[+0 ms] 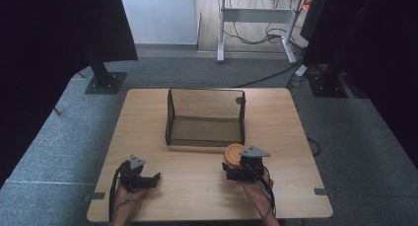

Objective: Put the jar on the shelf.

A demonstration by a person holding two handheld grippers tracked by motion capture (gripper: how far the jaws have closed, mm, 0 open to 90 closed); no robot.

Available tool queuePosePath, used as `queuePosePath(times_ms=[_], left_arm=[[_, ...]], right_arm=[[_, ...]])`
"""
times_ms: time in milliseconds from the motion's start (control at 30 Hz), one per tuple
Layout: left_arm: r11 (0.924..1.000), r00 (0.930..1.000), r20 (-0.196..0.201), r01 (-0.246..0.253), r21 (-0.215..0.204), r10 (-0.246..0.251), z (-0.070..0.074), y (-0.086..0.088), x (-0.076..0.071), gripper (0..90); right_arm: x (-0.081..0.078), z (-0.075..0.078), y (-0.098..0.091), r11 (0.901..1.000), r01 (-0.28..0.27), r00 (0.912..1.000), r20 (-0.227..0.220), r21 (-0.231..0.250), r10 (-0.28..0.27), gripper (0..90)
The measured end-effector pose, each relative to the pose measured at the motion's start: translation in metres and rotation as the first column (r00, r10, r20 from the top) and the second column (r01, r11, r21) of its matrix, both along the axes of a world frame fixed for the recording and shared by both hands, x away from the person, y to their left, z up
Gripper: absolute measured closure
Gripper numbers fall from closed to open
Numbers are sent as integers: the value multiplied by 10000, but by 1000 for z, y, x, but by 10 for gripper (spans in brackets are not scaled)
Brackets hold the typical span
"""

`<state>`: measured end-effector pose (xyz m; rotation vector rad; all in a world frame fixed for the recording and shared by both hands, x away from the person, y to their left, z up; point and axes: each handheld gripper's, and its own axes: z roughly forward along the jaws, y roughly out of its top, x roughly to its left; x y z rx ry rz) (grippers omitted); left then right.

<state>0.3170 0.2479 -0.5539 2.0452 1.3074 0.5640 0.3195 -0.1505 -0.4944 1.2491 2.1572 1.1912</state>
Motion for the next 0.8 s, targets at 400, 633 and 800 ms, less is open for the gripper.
queuePosePath(times_ms=[400,633,800], left_arm=[[10000,10000,-1,4,-1,-4,0,0,0,13],[10000,10000,-2,12,1,-12,0,0,0,13],[10000,10000,0,11,-3,-11,0,0,0,13]], right_arm=[[6,2,1,10000,51,10000,13,-40,-51,92],[10,4,3,9999,79,10000,31,-73,-79,91],[13,5,5,9999,86,10000,43,-90,-85,92]])
